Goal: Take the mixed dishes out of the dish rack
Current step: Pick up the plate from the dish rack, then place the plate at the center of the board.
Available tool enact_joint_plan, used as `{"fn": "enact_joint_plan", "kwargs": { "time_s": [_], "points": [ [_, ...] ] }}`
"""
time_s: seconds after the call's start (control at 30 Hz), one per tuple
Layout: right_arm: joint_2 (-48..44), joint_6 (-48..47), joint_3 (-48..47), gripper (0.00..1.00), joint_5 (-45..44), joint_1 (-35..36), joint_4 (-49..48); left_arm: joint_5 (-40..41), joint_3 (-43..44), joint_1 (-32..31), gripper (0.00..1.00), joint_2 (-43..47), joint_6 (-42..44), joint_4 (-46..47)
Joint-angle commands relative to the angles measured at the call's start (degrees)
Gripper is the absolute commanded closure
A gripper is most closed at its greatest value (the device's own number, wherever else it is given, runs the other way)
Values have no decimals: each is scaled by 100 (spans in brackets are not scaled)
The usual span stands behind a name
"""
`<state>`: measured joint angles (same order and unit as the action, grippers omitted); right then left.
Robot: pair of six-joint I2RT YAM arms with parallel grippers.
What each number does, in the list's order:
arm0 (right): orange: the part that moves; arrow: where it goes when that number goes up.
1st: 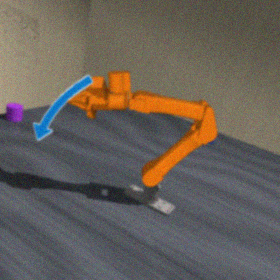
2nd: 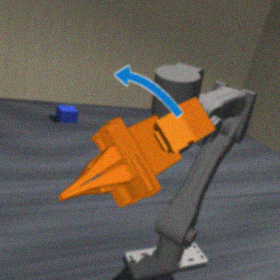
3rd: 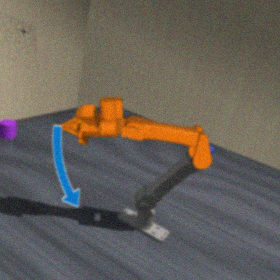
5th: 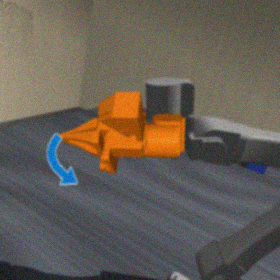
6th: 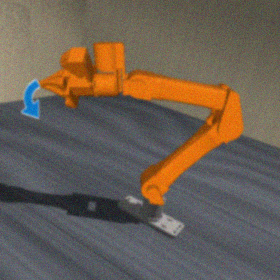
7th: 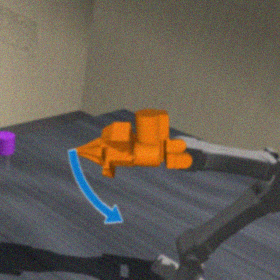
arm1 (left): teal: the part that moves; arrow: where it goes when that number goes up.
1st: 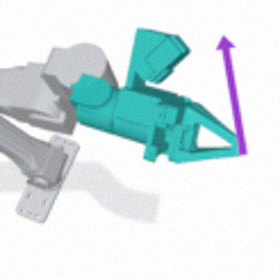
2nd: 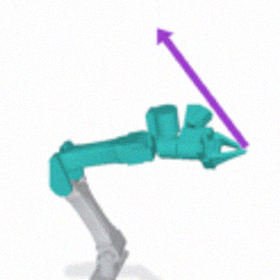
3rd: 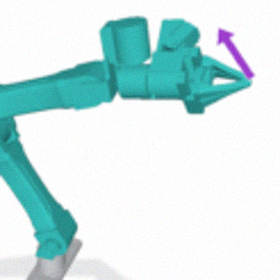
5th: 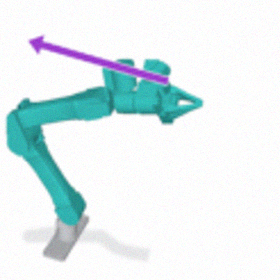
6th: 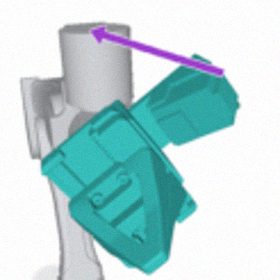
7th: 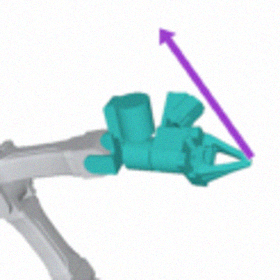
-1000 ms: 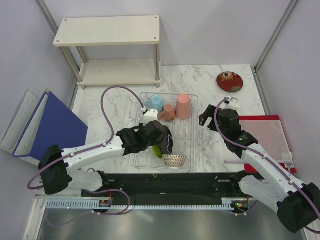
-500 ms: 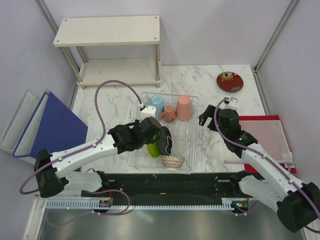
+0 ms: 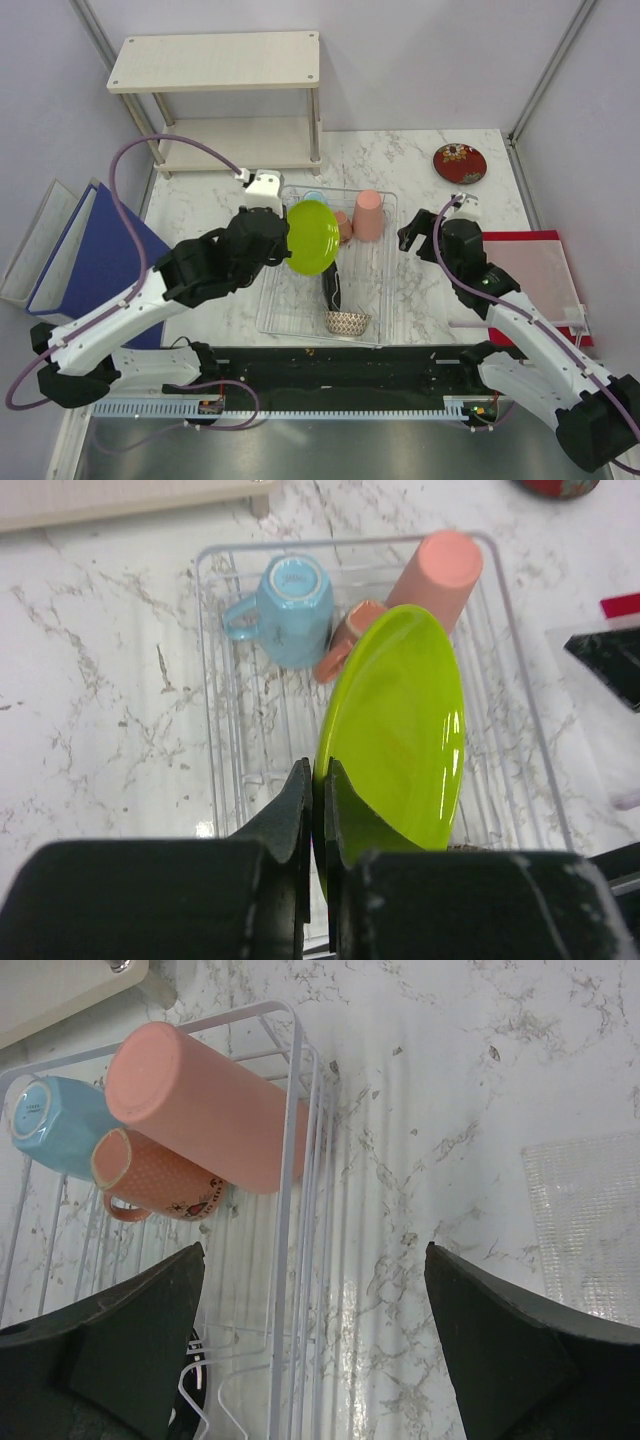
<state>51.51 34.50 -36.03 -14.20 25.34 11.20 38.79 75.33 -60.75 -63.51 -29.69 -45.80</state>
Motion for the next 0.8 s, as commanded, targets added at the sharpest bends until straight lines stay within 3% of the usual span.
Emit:
{"fn": "enact_joint_plan", "kwargs": {
  "time_s": [0.0, 0.2, 0.4, 0.6, 0.77],
  "points": [
    [-132, -93, -290, 2, 268, 23, -30, 393, 280, -24, 98, 251, 289, 247],
    [-176, -119, -370, 2, 864, 15, -118, -10, 9, -24, 98, 417, 227, 694],
    [-536, 56, -273, 2, 2024, 15, -820, -898, -703, 2, 98, 875, 306, 1986],
    [-967, 320, -282, 2, 2482, 6, -1339, -1373, -915, 46, 98, 910, 210, 2523],
    [-861, 636, -89, 2, 3475, 6, -2050, -1847, -1072, 81, 98, 910, 104, 2909]
  ]
}}
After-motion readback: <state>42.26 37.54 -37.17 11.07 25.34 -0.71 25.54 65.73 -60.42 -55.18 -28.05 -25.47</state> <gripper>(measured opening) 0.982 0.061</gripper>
